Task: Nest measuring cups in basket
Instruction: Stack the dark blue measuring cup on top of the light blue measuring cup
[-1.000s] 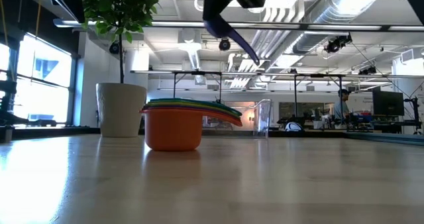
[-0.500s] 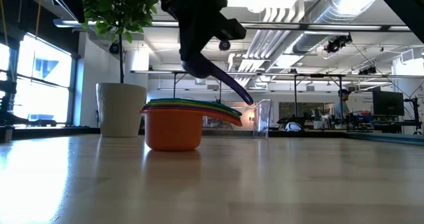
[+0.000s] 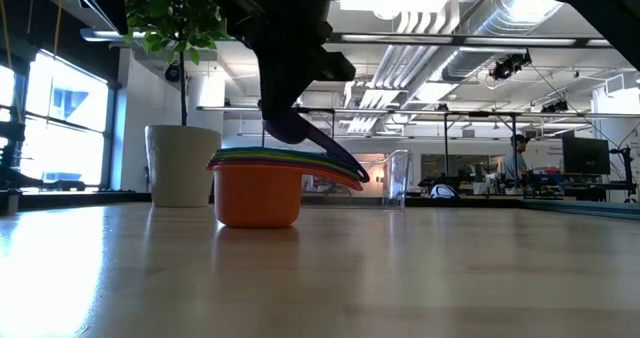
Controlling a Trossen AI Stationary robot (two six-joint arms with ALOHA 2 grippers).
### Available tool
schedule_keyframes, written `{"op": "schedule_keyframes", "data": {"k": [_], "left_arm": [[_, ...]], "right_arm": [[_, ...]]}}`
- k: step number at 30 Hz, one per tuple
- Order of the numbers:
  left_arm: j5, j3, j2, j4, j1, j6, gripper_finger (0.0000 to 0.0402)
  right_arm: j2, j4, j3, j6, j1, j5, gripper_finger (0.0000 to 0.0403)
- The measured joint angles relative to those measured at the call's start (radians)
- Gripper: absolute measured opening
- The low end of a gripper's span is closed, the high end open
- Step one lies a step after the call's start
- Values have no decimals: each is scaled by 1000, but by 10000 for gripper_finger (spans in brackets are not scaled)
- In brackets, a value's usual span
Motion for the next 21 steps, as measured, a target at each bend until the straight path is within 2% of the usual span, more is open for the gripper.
{"op": "schedule_keyframes", "data": {"k": [11, 17, 21], "left_arm": [[0, 0, 0, 0, 0, 0, 10], [2, 0, 0, 2, 0, -19, 10], [41, -35, 13, 56, -4, -23, 10]], "right_arm": [[-16, -80, 27, 27, -2, 15, 0], [-26, -59, 29, 34, -5, -1, 0], [-27, -129, 28, 51, -4, 67, 0]]}}
